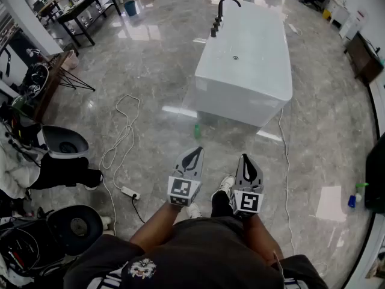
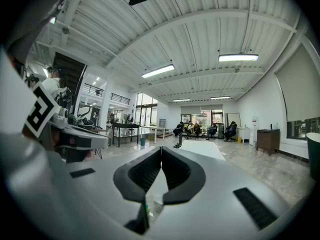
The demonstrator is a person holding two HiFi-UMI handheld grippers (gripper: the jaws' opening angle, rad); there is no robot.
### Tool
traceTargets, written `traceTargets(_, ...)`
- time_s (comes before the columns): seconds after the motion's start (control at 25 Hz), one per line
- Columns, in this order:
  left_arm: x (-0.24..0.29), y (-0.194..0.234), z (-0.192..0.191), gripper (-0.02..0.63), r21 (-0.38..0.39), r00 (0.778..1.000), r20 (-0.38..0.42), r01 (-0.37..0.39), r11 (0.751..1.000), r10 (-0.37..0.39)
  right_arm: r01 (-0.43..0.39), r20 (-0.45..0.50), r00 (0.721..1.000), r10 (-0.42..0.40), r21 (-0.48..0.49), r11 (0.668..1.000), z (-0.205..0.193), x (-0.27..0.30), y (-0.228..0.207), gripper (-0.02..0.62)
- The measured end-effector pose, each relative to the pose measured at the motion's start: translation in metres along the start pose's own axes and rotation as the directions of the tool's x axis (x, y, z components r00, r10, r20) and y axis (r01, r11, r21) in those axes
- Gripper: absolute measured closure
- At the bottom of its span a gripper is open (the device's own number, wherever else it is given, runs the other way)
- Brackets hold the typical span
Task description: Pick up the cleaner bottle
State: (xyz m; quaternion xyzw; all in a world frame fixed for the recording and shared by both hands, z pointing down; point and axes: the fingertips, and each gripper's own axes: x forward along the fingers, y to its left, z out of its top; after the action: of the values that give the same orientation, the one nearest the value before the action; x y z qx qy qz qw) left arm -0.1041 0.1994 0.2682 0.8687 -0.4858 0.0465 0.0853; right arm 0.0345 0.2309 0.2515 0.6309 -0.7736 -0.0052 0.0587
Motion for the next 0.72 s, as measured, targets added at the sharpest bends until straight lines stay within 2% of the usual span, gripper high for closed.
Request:
traceTargets(0.2, 0.07, 0.007, 0.001, 0.598, 0.045, 1.0, -0.014, -0.01, 0.999, 0.01, -0.045, 0.013, 0.999, 0.044, 0.015, 0.999, 0.001, 0.061, -0.037, 0.578)
traceTargets(0.48, 0.145, 0.024, 0.02, 0.6, 0.033, 0.997, -0.041, -0.065, 0.997, 0.066, -0.074, 0.042, 0.996, 0.073, 0.024, 0.997, 0.011, 0.14, -0.089, 0.578)
traceTargets(0.72, 0.197, 0.021, 0.028, 0.6, 0.042, 0.993, -0.061, -0.095, 0.995, 0.098, -0.075, 0.034, 0.997, 0.074, 0.051, 0.996, 0.003, 0.179, -0.132, 0.578)
